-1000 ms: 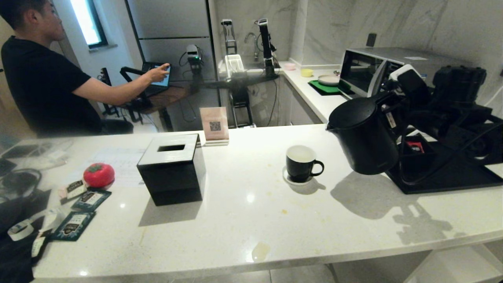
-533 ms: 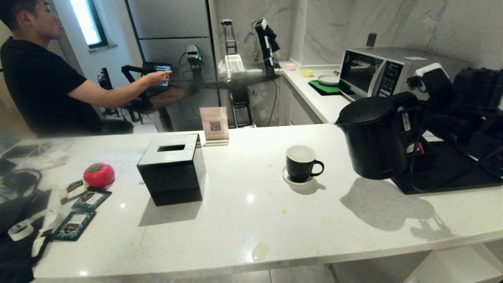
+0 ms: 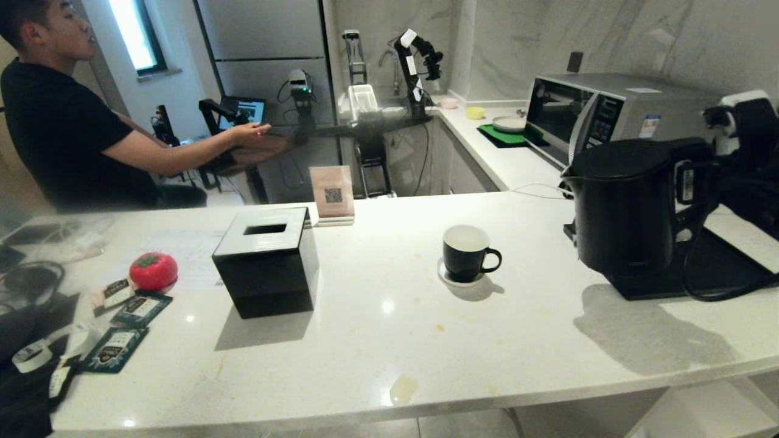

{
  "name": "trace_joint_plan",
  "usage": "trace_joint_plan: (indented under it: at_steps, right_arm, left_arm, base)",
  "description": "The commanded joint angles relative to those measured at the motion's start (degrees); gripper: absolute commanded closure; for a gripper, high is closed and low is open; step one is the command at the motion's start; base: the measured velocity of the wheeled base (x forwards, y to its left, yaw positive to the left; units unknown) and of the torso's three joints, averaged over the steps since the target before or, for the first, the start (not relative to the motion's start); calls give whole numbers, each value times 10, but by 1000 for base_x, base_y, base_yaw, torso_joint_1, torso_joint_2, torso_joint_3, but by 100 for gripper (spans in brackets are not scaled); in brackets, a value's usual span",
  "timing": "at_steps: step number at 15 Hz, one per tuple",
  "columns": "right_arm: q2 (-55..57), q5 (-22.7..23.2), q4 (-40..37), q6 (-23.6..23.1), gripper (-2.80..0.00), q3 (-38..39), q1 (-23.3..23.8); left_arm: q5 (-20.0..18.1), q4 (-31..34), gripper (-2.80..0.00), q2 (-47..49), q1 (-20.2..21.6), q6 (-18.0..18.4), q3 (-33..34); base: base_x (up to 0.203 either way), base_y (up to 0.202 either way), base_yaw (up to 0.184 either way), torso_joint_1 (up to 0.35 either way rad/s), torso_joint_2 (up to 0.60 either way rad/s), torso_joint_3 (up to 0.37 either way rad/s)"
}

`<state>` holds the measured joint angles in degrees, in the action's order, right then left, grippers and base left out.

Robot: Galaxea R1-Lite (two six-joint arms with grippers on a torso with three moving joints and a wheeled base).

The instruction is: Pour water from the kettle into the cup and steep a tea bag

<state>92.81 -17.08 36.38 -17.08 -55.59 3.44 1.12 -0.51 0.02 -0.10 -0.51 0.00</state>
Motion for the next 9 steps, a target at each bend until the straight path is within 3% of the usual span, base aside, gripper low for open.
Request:
trace_joint_plan:
  at_steps: [1, 9]
  right_arm:
    - [-32, 0, 2, 3, 0, 23, 33]
    - [-83, 0, -4, 51, 0, 76, 143]
  left_arm:
    - [0, 0, 0, 0, 0, 0, 0]
    - [0, 0, 0, 0, 0, 0, 0]
  base:
    - [0, 0, 0, 0, 0, 0]
    - [0, 0, 0, 0, 0, 0]
